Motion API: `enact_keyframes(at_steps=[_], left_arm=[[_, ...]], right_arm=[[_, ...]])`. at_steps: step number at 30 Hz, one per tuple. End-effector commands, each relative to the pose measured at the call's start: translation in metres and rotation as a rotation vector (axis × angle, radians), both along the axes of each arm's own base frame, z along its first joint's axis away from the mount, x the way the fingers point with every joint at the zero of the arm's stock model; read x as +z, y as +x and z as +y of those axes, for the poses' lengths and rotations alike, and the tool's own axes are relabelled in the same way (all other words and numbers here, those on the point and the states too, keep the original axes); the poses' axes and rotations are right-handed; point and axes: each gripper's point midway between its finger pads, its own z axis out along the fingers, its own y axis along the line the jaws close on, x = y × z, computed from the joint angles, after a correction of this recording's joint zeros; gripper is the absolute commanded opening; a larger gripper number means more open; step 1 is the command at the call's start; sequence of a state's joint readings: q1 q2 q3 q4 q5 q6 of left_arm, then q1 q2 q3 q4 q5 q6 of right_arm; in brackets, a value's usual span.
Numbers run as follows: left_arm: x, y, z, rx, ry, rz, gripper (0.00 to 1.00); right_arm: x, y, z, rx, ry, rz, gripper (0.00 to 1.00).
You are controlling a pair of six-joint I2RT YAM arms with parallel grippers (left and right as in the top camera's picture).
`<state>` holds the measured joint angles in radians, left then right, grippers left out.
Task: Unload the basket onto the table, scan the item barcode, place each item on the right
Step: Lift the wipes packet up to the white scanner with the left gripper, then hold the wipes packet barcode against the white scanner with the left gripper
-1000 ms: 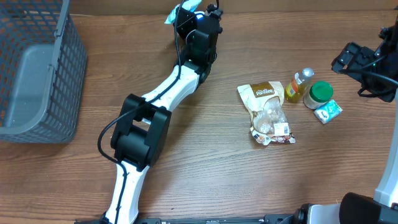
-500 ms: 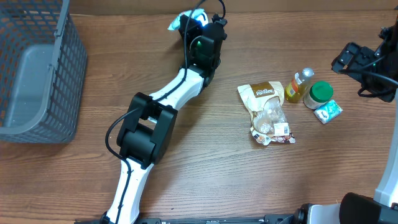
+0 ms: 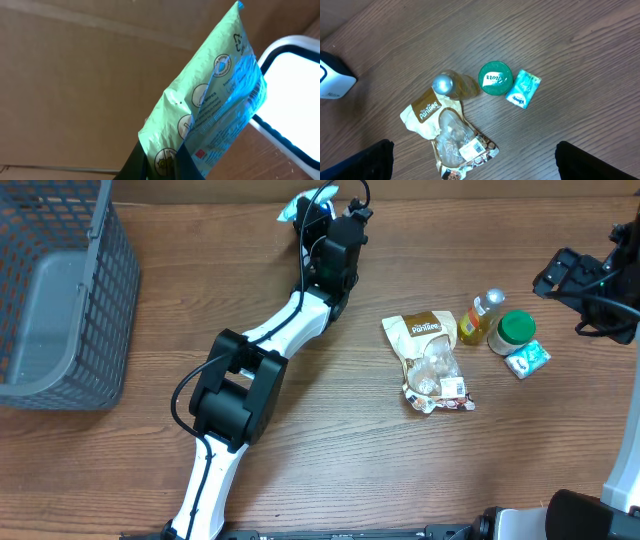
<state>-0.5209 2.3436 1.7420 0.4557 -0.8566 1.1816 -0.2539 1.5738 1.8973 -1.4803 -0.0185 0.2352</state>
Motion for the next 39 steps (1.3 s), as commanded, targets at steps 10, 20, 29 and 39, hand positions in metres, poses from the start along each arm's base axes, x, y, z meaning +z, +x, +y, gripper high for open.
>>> enact_keyframes(at_steps=[10, 20, 29, 39], left_arm=[[0.002, 0.022, 0.019, -0.061, 0.005, -0.001, 0.04], [-0.002, 0.026, 0.032, -0.043, -0.044, -0.003, 0.04], [-0.037, 0.023, 0.021, -0.046, -0.016, 0.063, 0.04], [-0.016, 0.016, -0.003, -0.054, -0.022, -0.029, 0.04]], right_arm=[[0.011, 0.0, -0.001, -0.007, -0.012, -0.033, 1.0], [0.011, 0.0, -0.001, -0.007, -0.012, -0.033, 1.0], [0.011, 0.0, -0.001, -0.007, -0.012, -0.033, 1.0], [0.011, 0.0, -0.001, -0.007, -0.012, -0.033, 1.0]])
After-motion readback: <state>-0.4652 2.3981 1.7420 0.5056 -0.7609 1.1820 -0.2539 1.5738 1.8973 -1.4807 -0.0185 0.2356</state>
